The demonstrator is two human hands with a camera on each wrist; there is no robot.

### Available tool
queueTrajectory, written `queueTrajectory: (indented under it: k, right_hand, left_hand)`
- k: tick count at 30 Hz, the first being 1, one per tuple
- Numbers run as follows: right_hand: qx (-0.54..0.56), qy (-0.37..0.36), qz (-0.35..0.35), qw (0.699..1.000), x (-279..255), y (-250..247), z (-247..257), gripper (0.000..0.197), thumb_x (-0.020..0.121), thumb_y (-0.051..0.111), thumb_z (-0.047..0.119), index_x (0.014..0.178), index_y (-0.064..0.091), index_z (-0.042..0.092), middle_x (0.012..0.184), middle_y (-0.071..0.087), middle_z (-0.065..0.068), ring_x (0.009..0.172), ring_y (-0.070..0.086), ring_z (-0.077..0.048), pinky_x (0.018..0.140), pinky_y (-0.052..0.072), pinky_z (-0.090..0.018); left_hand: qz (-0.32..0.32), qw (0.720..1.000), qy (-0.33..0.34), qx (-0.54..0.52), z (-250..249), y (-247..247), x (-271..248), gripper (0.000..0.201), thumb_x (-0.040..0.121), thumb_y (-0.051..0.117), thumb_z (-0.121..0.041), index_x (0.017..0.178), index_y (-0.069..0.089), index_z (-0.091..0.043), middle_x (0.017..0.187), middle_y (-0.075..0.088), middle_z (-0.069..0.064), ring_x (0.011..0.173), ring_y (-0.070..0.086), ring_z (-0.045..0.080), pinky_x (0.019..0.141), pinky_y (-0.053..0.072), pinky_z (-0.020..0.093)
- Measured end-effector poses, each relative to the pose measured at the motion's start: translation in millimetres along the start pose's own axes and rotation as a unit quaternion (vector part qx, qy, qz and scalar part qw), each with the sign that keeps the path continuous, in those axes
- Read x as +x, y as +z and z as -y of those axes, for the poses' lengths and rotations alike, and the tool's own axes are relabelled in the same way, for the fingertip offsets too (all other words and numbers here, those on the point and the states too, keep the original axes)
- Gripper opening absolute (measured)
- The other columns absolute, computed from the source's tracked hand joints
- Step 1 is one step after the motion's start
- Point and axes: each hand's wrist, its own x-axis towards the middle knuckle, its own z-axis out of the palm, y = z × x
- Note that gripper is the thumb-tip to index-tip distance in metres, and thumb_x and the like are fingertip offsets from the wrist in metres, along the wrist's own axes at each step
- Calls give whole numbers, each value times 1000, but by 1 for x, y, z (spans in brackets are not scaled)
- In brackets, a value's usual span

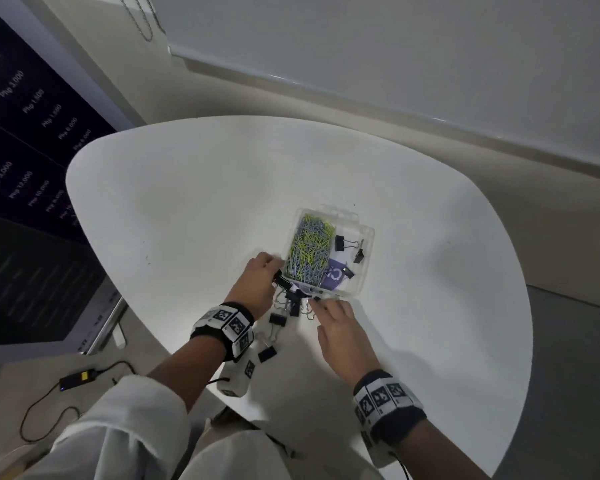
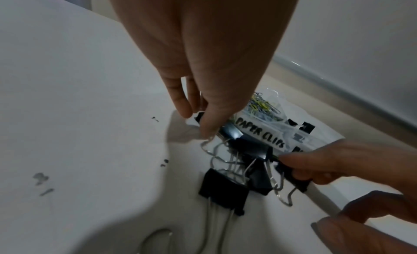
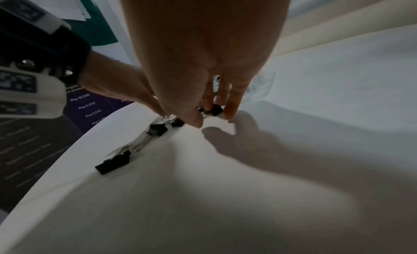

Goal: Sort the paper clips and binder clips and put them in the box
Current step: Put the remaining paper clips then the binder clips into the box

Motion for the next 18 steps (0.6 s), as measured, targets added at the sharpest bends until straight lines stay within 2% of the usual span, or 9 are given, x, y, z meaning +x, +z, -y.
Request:
queueTrajectory:
  k: [3, 5, 7, 9, 12, 15, 18]
  right_hand:
    - [-8, 40, -6, 999, 0, 6, 9, 54, 87, 60, 9, 139, 47, 7, 123, 52, -10, 105, 51, -28, 92, 52, -40]
    - [64, 84, -12, 994, 0, 5, 11, 43, 93, 54, 10, 135, 49, 9, 123, 48, -12, 105, 52, -29, 89, 50, -41]
    - [94, 102, -18, 990, -1, 6, 7, 32, 95, 53, 12, 127, 52, 9, 122, 46, -9, 101, 55, -28, 88, 51, -38]
    - [98, 114, -22, 988, -3, 9, 1, 26, 90, 59, 14, 116, 57, 9, 116, 44, -4, 88, 58, -23, 83, 53, -33]
    - [131, 151, -11, 980, -4, 9, -3, 21, 80, 62, 16, 101, 56, 14, 103, 44, 4, 84, 53, -17, 77, 48, -26]
    - [204, 184, -14, 961, -5, 5, -6, 24, 76, 60, 7, 90, 47, 22, 85, 48, 5, 76, 47, -15, 65, 38, -20]
    - [305, 215, -36, 927, -8, 4, -3, 26, 82, 59, 3, 97, 52, 22, 76, 55, 1, 62, 49, -11, 59, 43, -20]
  left_hand:
    - [-21, 999, 26, 24, 2, 2, -2, 29, 82, 62, 1, 108, 59, -11, 108, 50, 10, 97, 49, 27, 85, 44, 34]
    - [-19, 999, 37, 27, 4, 1, -3, 21, 84, 62, -1, 102, 56, -9, 101, 49, 9, 89, 48, 25, 78, 43, 33]
    - [-18, 999, 35, 9, 6, 0, -4, 17, 83, 58, 0, 96, 51, -8, 96, 47, 8, 81, 45, 22, 73, 42, 34]
    - [-26, 999, 20, -25, 11, -2, -6, 13, 82, 54, -1, 87, 47, -10, 88, 46, 5, 73, 43, 20, 67, 39, 31]
    - [-22, 993, -43, -108, 23, -3, -12, 10, 82, 53, -3, 81, 49, -13, 75, 54, 0, 66, 49, 13, 62, 37, 26]
    - [-28, 969, -117, -216, 35, 1, -18, 13, 83, 55, -6, 90, 54, -17, 80, 65, 1, 70, 62, 16, 66, 50, 28]
    - [-30, 914, -191, -357, 35, 0, -23, 15, 87, 47, -5, 95, 54, -16, 79, 57, 5, 65, 56, 20, 68, 52, 35]
